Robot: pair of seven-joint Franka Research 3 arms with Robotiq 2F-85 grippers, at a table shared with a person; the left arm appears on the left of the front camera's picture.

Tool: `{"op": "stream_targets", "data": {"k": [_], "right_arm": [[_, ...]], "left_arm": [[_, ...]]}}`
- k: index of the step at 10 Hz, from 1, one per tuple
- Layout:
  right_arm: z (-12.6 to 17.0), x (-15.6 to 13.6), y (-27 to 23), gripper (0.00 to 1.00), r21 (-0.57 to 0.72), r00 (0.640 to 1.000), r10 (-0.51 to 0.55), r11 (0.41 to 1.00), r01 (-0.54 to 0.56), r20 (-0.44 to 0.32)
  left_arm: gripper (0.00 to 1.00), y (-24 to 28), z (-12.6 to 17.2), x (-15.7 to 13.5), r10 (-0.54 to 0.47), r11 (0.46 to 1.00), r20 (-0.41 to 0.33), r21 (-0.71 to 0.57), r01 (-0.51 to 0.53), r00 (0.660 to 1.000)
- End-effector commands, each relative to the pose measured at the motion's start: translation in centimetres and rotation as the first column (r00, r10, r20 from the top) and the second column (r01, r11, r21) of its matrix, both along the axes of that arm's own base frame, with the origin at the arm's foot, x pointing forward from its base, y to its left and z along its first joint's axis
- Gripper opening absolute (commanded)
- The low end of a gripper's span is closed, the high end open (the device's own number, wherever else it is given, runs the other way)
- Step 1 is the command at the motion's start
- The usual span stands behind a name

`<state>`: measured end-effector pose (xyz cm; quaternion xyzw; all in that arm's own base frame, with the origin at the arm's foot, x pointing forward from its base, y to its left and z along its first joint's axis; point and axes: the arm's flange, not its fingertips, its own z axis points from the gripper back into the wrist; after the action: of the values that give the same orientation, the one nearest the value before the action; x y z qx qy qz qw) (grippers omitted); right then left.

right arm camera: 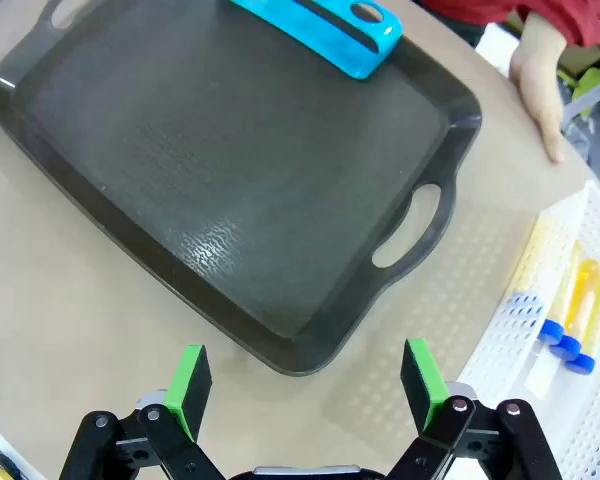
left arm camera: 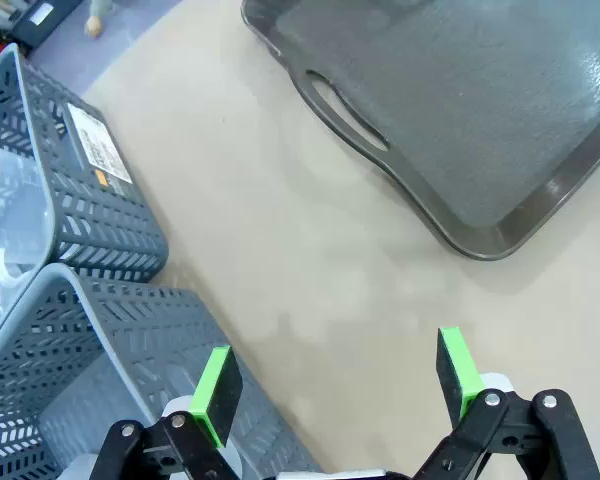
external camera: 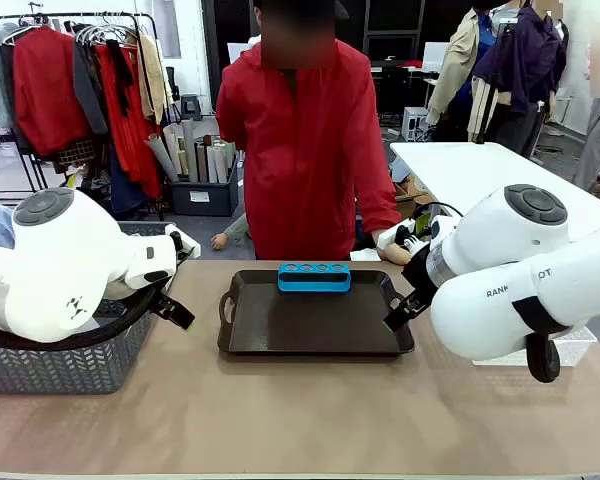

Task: Prepare the laboratory tools.
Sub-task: Pick up one Small flask and place it on the Handle tray.

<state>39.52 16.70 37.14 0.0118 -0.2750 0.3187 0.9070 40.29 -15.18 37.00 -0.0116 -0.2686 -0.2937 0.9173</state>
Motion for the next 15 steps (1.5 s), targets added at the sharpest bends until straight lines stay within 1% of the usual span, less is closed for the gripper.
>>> {"op": "stream_targets", "data": {"k": [1, 15], "right_arm": [[0.0, 0.0, 0.0, 1.0, 0.0, 1.0, 0.0, 1.0, 0.0, 0.0], [0.0, 0.0, 0.0, 1.0, 0.0, 1.0, 0.0, 1.0, 0.0, 0.0]], "left_arm": [[1.0, 0.0, 0.01, 0.0, 0.0, 1.0, 0.0, 0.0, 0.0, 1.0], [1.0, 0.0, 0.01, 0.0, 0.0, 1.0, 0.0, 0.0, 0.0, 1.0]]}}
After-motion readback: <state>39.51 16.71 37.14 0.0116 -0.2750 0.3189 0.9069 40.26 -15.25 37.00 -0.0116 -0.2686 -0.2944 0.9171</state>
